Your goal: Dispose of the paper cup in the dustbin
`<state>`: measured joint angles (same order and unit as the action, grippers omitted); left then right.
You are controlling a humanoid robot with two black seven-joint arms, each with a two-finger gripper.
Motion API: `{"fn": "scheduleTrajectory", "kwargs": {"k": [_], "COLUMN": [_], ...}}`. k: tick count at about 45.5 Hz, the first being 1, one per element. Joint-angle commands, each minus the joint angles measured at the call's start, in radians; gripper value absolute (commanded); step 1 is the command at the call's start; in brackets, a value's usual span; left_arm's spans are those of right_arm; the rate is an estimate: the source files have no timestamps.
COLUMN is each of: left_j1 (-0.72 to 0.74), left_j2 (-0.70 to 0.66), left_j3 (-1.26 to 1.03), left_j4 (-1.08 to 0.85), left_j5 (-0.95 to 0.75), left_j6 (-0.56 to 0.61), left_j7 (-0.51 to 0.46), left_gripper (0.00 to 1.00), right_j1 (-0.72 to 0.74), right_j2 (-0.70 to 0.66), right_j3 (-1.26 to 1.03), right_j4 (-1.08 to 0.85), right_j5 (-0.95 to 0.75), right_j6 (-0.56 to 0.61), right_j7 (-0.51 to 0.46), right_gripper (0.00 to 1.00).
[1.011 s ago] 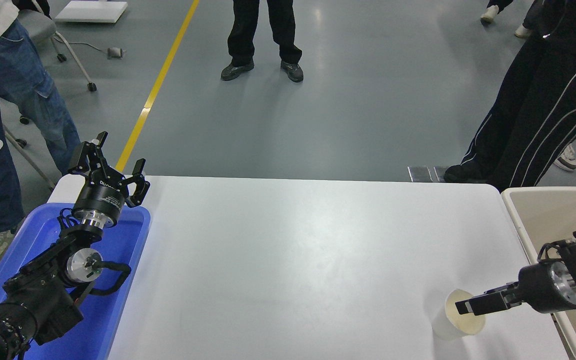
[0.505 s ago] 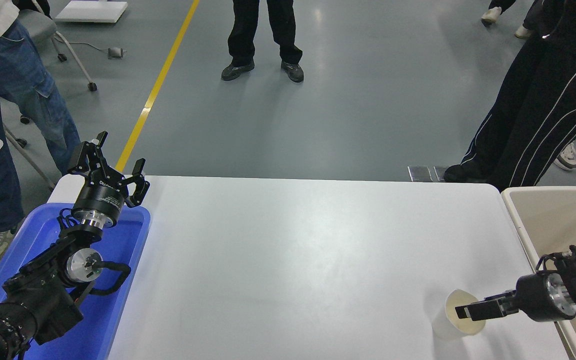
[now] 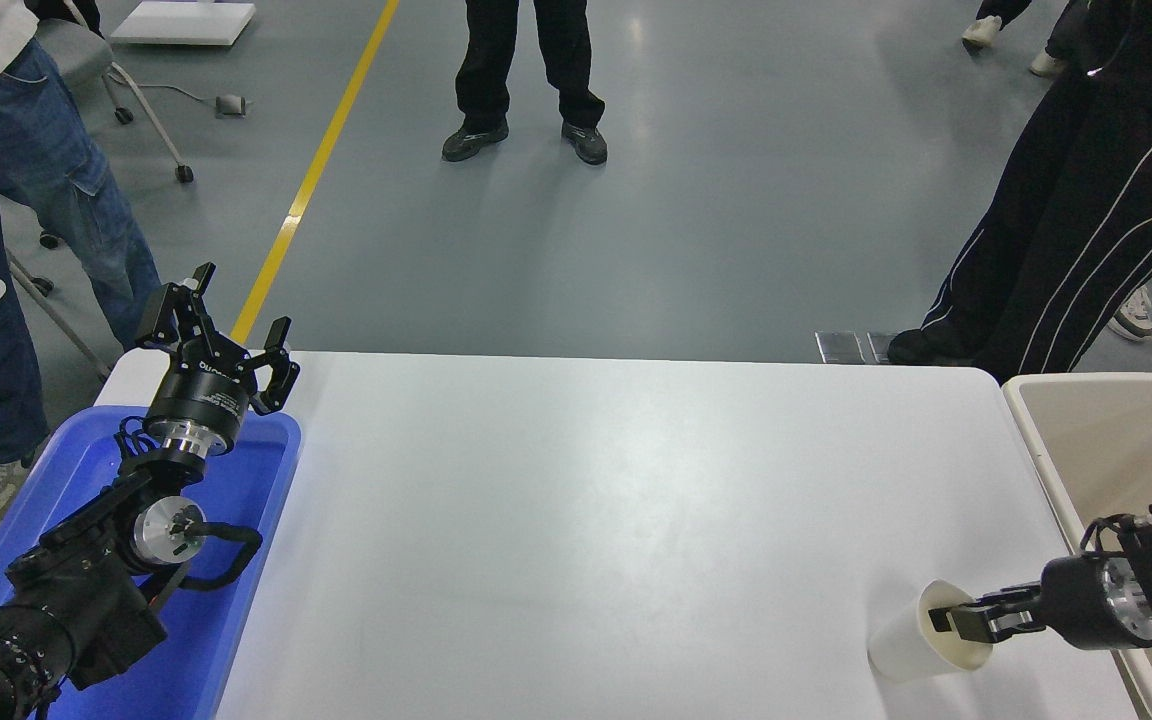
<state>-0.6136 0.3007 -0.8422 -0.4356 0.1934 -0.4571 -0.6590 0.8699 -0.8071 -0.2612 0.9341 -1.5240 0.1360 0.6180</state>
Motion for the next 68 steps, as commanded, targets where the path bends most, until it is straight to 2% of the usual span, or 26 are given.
{"fn": "scheduleTrajectory", "kwargs": {"k": [1, 10, 23, 34, 42, 56, 68], "left_j1": [0.0, 0.0, 0.0, 0.0, 0.0, 0.0, 0.0], "left_j2": [0.0, 0.0, 0.0, 0.0, 0.0, 0.0, 0.0], "left_j3": [0.0, 0.0, 0.0, 0.0, 0.0, 0.0, 0.0], "left_j4": [0.0, 0.0, 0.0, 0.0, 0.0, 0.0, 0.0], "left_j5": [0.0, 0.0, 0.0, 0.0, 0.001, 0.0, 0.0], "left_j6": [0.0, 0.0, 0.0, 0.0, 0.0, 0.0, 0.0], "left_j7": [-0.001, -0.001, -0.001, 0.001, -0.001, 0.001, 0.001], "left_gripper": [1.0, 1.0, 1.0, 1.0, 1.0, 1.0, 1.0], "right_j1": [0.003, 0.006, 0.027, 0.15, 0.29, 0.544, 0.564], "right_j2": [0.0, 0.0, -0.024, -0.171, -0.271, -0.354, -0.362], "right_j3": [-0.006, -0.004, 0.014, 0.017, 0.019, 0.02, 0.02], "right_j4": [-0.009, -0.008, 0.009, 0.209, 0.299, 0.304, 0.304], "right_j5": [0.001, 0.002, 0.011, 0.128, 0.168, 0.298, 0.315], "right_j6": [-0.006, -0.006, -0.006, -0.001, 0.066, 0.261, 0.28], "right_j7": [0.003, 0.005, 0.058, 0.074, 0.074, 0.094, 0.094], "right_gripper": [0.0, 0.0, 0.0, 0.0, 0.0, 0.0, 0.0]}}
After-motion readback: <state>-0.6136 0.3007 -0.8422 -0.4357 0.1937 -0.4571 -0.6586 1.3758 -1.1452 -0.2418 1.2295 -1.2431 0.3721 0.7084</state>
